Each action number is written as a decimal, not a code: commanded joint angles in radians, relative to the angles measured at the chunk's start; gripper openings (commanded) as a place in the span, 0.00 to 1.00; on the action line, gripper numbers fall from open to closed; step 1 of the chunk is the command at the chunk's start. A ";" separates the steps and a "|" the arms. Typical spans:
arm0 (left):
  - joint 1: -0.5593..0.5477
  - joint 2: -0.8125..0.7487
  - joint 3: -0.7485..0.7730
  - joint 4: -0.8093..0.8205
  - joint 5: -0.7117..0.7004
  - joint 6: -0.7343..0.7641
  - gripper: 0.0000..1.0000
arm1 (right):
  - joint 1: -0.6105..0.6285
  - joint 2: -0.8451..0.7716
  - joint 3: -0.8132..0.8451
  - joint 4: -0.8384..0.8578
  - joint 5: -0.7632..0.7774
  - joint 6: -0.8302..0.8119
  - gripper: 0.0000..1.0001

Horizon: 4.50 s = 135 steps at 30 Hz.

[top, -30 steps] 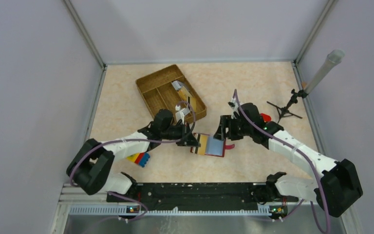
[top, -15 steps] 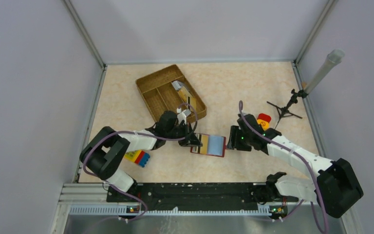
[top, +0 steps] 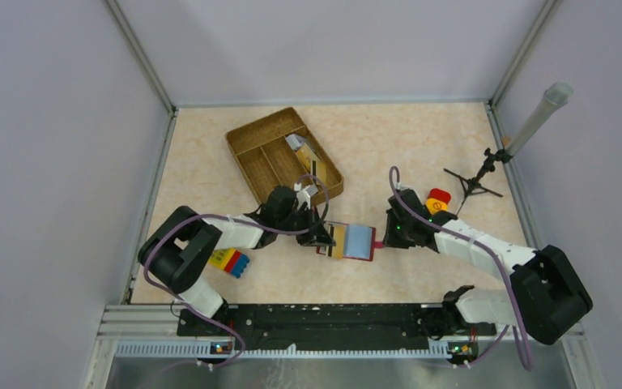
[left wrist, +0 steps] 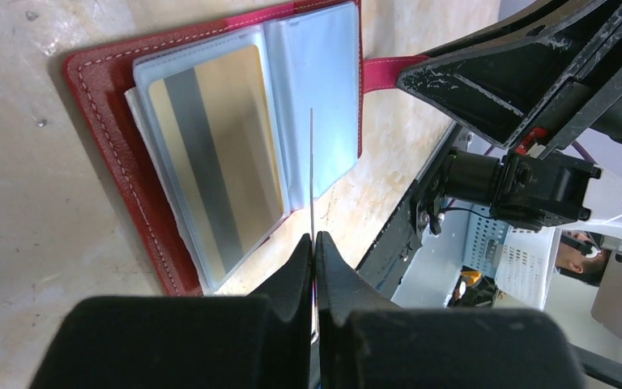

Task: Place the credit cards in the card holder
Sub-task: Insert the credit card into the card holder.

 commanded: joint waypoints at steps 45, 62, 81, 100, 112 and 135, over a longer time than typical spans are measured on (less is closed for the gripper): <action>-0.002 0.173 0.080 0.100 0.064 -0.048 0.00 | -0.005 0.113 0.015 0.036 0.101 -0.024 0.00; -0.003 0.214 0.093 0.129 0.059 -0.058 0.00 | -0.004 0.118 0.013 0.039 0.095 -0.027 0.00; -0.002 0.237 0.095 0.203 0.036 -0.075 0.00 | -0.004 0.125 0.009 0.048 0.077 -0.028 0.00; -0.004 0.263 0.061 0.300 0.006 -0.092 0.00 | -0.004 0.131 0.015 0.053 0.066 -0.032 0.00; -0.014 0.274 0.061 0.274 -0.016 -0.106 0.00 | -0.004 0.131 0.018 0.047 0.066 -0.036 0.00; -0.109 0.177 0.213 -0.226 -0.267 0.036 0.34 | -0.004 0.097 0.008 0.035 0.083 -0.041 0.00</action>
